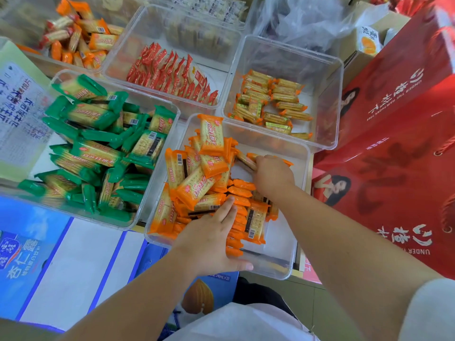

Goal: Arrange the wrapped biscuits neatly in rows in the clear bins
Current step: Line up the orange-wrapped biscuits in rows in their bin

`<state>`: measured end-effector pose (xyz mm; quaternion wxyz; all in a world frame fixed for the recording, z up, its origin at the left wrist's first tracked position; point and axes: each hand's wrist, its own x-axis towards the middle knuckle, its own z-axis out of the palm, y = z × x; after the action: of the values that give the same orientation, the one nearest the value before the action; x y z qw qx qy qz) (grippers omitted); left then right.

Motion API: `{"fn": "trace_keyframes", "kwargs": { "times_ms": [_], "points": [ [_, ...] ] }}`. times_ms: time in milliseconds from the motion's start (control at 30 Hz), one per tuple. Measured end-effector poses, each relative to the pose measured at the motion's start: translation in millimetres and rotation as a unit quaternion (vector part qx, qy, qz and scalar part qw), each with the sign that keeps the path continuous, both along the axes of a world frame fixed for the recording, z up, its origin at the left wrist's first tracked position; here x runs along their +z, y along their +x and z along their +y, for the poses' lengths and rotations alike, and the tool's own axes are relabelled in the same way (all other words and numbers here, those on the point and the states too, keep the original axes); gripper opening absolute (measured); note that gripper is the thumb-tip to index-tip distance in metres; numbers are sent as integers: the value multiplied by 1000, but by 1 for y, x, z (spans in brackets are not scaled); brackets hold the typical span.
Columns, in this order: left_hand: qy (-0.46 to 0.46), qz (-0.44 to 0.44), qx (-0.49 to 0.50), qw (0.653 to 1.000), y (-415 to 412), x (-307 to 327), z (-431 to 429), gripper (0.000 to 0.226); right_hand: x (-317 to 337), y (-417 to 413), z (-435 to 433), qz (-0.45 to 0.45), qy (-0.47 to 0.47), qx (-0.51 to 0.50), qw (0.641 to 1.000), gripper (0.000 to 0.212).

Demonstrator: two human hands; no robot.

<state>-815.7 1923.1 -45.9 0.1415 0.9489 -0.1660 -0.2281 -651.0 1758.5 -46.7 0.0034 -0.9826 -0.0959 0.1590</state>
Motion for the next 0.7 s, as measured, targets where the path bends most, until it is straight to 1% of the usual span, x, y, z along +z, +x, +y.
{"fn": "trace_keyframes", "kwargs": {
  "times_ms": [133,233,300,400,467,533,600,700],
  "points": [
    [-1,3,1,1000,0,0,-1,135,-3,-1,2,-7,-63,29,998,30],
    [3,3,-1,1000,0,1,-1,136,-8,-2,0,-10,-62,37,997,44],
    [7,1,-4,1000,0,0,-1,136,-10,-4,-3,-14,-46,39,998,45],
    [4,5,-4,1000,0,0,-1,136,-6,-10,-6,-24,33,-2,999,30],
    [2,8,-4,1000,1,1,-1,136,-4,-16,-10,-26,128,-43,991,23],
    [2,10,-6,1000,0,2,0,136,-4,-23,-14,-6,213,-64,975,21],
    [4,9,-8,1000,0,4,-1,137,-3,-29,-16,26,243,-50,968,21],
    [24,-10,-17,1000,0,7,-3,136,-2,-32,-15,71,239,-18,968,15]
  ]
}}
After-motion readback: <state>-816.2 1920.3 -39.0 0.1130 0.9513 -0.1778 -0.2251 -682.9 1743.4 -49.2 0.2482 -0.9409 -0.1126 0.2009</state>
